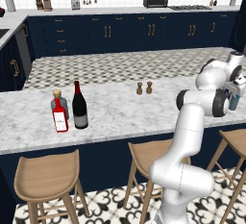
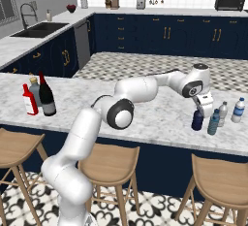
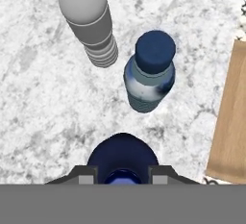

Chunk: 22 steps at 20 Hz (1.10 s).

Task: Move the plastic bottles in the middle to the plastics group, and the glass bottles in the middle to the glass group.

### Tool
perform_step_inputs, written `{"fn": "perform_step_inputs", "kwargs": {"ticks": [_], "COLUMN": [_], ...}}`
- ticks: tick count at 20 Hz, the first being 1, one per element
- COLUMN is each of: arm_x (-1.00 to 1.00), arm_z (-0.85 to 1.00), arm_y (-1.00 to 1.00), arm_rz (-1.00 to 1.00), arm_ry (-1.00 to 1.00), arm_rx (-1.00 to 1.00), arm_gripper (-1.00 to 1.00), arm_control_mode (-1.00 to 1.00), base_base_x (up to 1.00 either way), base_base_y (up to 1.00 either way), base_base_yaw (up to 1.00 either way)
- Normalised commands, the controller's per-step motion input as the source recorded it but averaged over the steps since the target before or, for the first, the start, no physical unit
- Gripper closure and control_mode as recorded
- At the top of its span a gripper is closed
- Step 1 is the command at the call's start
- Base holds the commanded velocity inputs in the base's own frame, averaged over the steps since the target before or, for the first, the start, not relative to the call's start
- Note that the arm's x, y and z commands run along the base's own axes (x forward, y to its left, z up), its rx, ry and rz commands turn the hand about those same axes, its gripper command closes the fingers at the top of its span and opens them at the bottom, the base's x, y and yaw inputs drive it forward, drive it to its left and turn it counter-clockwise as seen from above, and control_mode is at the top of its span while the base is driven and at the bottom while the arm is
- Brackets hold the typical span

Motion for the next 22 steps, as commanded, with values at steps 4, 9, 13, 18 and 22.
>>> {"fn": "perform_step_inputs", "kwargs": {"ticks": [4,9,13,18,22], "arm_x": [0.09,0.00,0.00,0.00,0.00], "arm_z": [0.00,-0.02,-0.40,-0.44,-0.16], "arm_y": [-0.05,0.00,0.00,0.00,0.00], "arm_rz": [-0.06,-0.05,-0.03,-0.01,0.00], "arm_ry": [0.00,0.00,0.00,0.00,0.00], "arm_rx": [0.00,0.00,0.00,0.01,0.02], "arm_gripper": [1.00,1.00,1.00,1.00,1.00], "arm_control_mode": [-1.00,-1.00,-1.00,-1.00,-1.00], "base_base_x": [0.00,0.00,0.00,0.00,0.00], "base_base_y": [0.00,0.00,0.00,0.00,0.00], "base_base_yaw": [0.00,0.00,0.00,0.00,0.00]}}
